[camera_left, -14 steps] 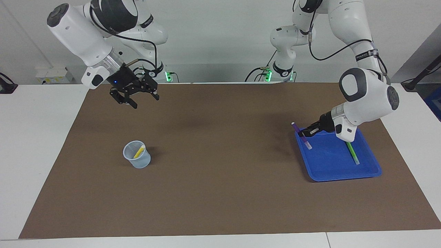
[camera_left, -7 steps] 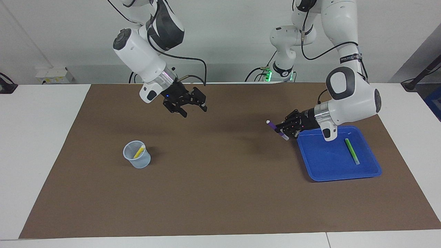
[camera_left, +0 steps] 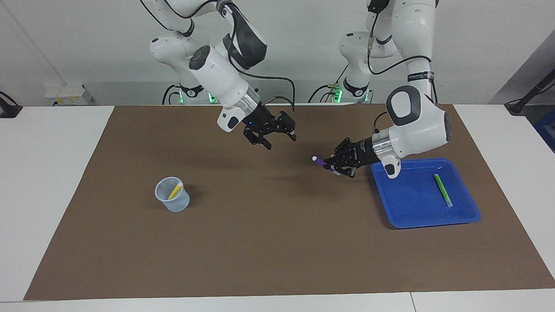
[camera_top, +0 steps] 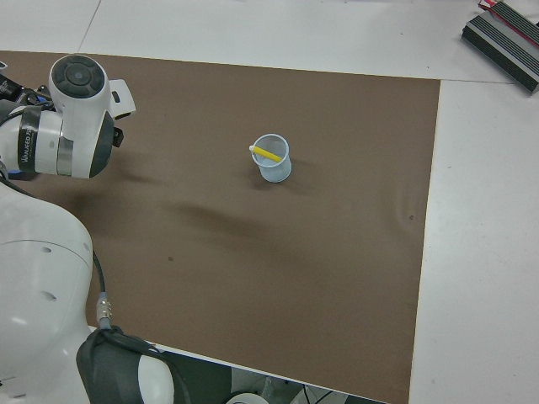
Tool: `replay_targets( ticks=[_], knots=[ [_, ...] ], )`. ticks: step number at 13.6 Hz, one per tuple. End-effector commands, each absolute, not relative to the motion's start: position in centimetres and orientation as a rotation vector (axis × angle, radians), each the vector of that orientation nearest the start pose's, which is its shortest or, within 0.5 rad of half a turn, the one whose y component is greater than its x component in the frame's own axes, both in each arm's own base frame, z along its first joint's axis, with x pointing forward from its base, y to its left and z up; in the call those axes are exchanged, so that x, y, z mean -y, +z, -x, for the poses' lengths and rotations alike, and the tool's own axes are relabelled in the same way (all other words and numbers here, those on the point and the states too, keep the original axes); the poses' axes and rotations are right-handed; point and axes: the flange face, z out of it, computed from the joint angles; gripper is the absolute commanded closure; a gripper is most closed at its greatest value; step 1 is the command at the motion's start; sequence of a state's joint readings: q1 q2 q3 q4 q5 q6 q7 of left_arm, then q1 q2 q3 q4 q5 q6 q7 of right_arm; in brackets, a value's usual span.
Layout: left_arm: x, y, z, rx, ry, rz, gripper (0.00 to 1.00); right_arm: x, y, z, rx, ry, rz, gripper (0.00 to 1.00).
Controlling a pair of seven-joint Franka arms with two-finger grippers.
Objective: Transfer and insert pens with both arms
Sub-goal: 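Lift the purple pen with the left gripper toward the right gripper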
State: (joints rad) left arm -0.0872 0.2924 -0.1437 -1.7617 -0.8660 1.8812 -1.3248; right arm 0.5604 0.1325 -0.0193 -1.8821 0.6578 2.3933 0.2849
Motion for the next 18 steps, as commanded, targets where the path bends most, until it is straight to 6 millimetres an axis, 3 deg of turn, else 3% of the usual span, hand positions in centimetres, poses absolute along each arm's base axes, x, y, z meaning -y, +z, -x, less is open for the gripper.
replay_targets(
  ticks=[1,5,8,13,18],
  knots=[
    [19.8,41.7,-58.8,2.305,1.300,2.470,1.00,-33.3,47.7,-54.5,-0.206,-0.177,2.479,0.00],
    [23.0,42.0,-57.8,2.240,1.334,2.499,1.00,-34.3,47.2,-56.5,-0.206,-0.217,2.470,0.00],
    [23.8,42.2,-57.5,2.225,1.328,2.517,1.00,-34.8,46.5,-56.6,-0.202,-0.229,2.473,0.01],
    [26.4,42.8,-56.7,2.220,1.350,2.522,1.00,-34.7,45.2,-56.0,-0.170,-0.199,2.496,0.39],
    [26.9,43.2,-56.6,2.238,1.338,2.516,1.00,-33.8,45.9,-55.8,-0.159,-0.110,2.508,0.46]
  ],
)
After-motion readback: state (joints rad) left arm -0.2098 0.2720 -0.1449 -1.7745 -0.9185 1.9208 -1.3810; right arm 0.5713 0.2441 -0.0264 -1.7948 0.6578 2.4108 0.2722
